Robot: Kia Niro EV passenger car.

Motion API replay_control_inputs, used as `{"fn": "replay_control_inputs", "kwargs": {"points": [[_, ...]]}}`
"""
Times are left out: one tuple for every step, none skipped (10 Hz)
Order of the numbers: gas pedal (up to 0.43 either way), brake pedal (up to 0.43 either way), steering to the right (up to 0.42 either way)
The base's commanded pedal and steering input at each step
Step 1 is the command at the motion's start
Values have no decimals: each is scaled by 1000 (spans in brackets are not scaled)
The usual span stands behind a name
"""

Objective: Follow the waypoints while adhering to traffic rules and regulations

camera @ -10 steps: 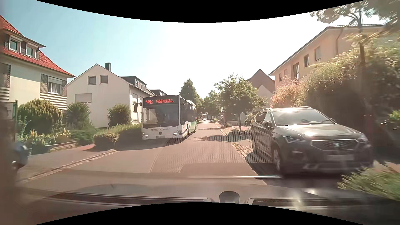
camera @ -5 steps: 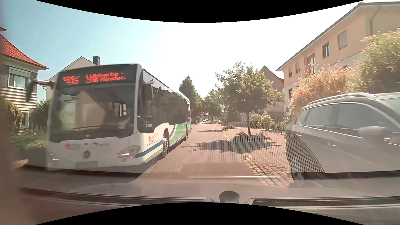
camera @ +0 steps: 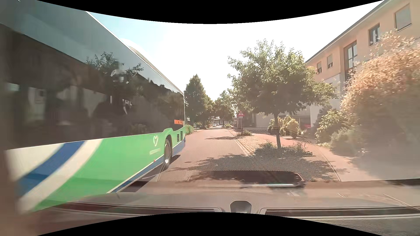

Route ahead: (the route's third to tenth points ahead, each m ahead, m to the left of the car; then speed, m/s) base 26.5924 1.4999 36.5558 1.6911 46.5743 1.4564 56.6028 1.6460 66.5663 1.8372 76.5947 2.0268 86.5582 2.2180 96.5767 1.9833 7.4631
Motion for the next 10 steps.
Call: {"fn": "replay_control_inputs", "kwargs": {"points": [[130, 6, -2], [98, 6, -2], [98, 6, -1], [98, 6, -1], [98, 0, -1], [98, 6, -1], [98, 6, -1], [98, 6, 0], [98, 6, 0], [110, 6, 0]]}}
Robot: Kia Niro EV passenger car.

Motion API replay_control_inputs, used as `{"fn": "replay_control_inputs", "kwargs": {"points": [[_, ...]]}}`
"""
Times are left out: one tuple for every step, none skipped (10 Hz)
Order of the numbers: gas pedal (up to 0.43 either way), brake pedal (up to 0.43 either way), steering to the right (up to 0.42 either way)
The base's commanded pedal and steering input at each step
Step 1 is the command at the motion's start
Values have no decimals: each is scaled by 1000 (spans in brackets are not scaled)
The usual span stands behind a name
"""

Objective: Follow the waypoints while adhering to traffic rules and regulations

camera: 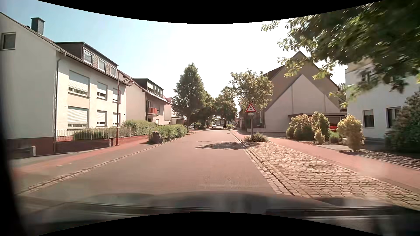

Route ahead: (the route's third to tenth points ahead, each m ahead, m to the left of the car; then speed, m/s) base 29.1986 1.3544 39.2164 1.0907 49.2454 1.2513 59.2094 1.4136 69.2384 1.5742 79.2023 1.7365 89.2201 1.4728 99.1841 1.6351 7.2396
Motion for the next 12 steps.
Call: {"fn": "replay_control_inputs", "kwargs": {"points": [[110, 6, 1], [118, 6, 1], [130, 0, 1], [130, 6, 0], [130, 0, 1], [130, 6, 1], [130, 0, 2], [130, 6, 4], [130, 6, 4], [130, 6, 4], [130, 6, 4], [130, 6, 4]]}}
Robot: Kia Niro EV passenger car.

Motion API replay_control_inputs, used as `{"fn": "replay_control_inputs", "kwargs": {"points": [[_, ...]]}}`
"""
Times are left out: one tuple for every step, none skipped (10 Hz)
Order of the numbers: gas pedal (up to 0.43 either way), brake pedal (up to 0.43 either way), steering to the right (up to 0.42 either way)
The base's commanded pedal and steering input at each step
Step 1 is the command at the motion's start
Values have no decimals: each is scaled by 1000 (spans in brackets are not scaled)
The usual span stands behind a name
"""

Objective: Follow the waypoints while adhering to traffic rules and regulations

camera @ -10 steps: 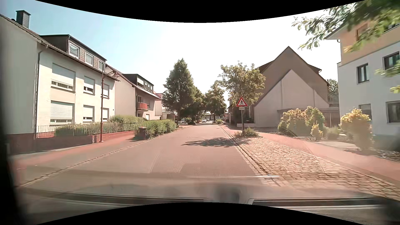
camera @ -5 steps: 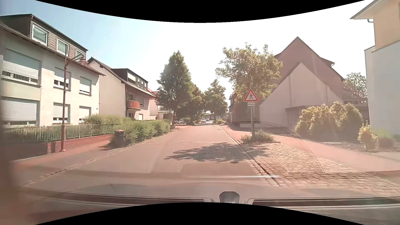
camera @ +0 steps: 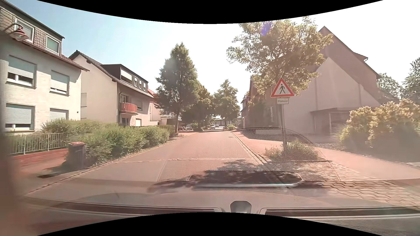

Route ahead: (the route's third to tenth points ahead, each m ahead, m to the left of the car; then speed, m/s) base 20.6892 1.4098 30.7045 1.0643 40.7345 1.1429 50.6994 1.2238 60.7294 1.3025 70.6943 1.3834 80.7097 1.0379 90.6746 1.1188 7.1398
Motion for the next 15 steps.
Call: {"fn": "replay_control_inputs", "kwargs": {"points": [[130, 6, 4], [118, 6, 4], [110, 6, 4], [110, 6, 4], [98, 6, 4], [98, 6, 4], [79, 6, 4], [47, 6, 5], [47, 6, 6], [47, 6, 6], [39, 6, 7], [20, 6, 8], [20, 6, 8], [28, 6, 8], [39, 6, 8]]}}
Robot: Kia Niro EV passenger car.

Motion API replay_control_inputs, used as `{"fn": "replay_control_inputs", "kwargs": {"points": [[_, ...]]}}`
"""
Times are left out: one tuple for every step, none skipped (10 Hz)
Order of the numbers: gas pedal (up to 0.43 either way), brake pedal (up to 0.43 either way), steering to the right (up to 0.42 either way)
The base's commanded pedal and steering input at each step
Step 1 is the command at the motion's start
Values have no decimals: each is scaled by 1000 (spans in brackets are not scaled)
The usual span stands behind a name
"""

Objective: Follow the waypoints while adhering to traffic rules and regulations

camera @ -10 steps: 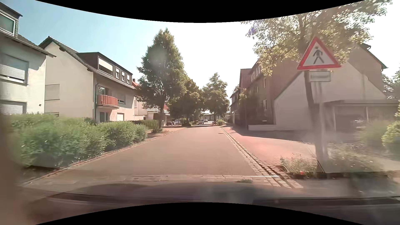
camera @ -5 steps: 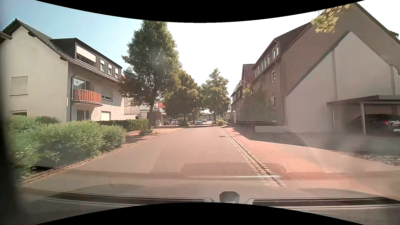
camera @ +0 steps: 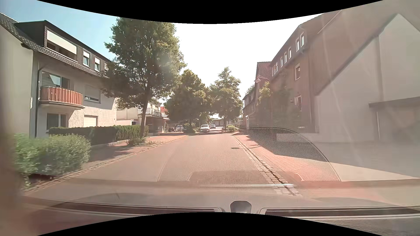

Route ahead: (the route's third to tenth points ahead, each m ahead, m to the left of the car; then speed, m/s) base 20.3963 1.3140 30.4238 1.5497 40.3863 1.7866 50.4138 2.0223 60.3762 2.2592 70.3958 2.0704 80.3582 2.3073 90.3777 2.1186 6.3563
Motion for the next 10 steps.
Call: {"fn": "replay_control_inputs", "kwargs": {"points": [[39, 6, 8], [47, 0, 8], [47, 6, 8], [47, 0, 8], [47, 0, 8], [47, 6, 8], [47, 6, 8], [47, 0, 8], [59, 6, 8], [59, 6, 8]]}}
